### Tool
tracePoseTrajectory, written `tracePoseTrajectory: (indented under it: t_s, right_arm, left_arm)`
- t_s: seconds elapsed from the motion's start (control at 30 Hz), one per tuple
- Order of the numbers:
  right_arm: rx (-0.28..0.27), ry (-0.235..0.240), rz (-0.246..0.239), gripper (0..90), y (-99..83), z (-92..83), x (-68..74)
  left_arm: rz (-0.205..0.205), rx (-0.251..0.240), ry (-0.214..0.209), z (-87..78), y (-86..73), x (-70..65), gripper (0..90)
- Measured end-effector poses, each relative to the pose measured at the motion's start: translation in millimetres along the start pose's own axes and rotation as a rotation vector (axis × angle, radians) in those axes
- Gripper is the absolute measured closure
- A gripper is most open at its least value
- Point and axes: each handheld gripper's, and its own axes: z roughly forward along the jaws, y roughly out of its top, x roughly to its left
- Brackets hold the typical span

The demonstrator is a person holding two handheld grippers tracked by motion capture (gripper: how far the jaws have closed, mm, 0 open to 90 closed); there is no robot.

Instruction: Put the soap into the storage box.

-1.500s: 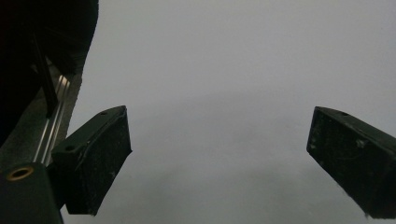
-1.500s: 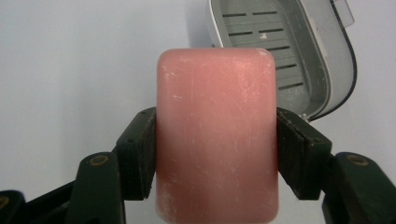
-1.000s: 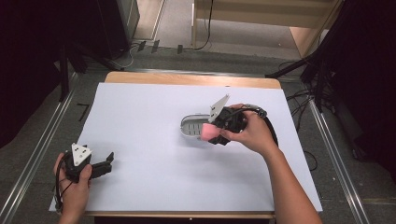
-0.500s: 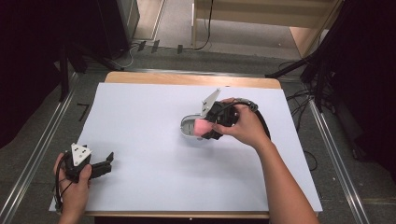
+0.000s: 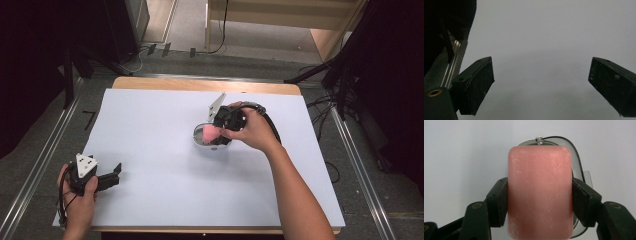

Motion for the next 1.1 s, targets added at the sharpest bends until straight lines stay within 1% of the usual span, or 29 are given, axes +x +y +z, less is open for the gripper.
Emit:
tracePoseTrajectory:
  t_s: [0.07, 0.17, 0.23, 0.27, 0.4, 0.43, 0.53, 0.77, 0.83, 1.0, 1.1]
  right_arm:
    - [-0.003, 0.006, 0.007, 38.2, -1.0, 3.2, -3.8]
    - [0.000, 0.009, 0.010, 38.2, -1.4, 5.1, -5.5]
    - [0.004, 0.014, 0.002, 38.2, -1.4, 7.1, -6.9]
    - [0.008, 0.012, 0.008, 38.2, -1.4, 7.7, -7.1]
    - [0.013, 0.008, -0.010, 38.2, -1.6, 10.4, -9.0]
    - [0.014, 0.007, -0.022, 38.2, -1.3, 11.2, -9.3]
    - [0.022, 0.012, -0.032, 38.2, -0.2, 13.3, -9.1]
    - [0.025, 0.000, -0.020, 38.2, -0.2, 16.5, -10.9]
    - [0.032, 0.003, -0.017, 38.2, -0.3, 17.4, -10.8]
    - [0.020, 0.007, -0.019, 38.2, 0.4, 18.7, -11.1]
    - [0.030, 0.005, -0.015, 38.1, 1.4, 19.9, -10.3]
  left_arm:
    - [0.000, 0.000, 0.000, 0.1, 0.0, 0.0, 6.8]
    - [0.000, 0.001, -0.001, 0.1, 0.0, 0.1, 6.8]
    - [0.001, 0.001, -0.001, 0.1, 0.0, 0.0, 6.8]
    - [0.001, 0.001, -0.001, 0.1, 0.0, 0.0, 6.8]
    - [0.001, 0.001, 0.000, 0.1, 0.0, -0.2, 6.8]
    - [0.001, 0.001, 0.000, 0.1, 0.0, -0.2, 6.8]
    - [0.001, 0.001, 0.000, 0.2, 0.0, -0.2, 6.8]
    - [0.000, 0.002, -0.002, 0.0, 0.1, 0.1, 6.8]
    - [-0.002, 0.004, 0.000, -0.2, 0.1, 0.1, 6.8]
    - [-0.001, 0.004, -0.001, -0.1, 0.1, 0.1, 6.8]
    - [-0.001, 0.002, -0.002, -0.1, 0.1, 0.2, 6.8]
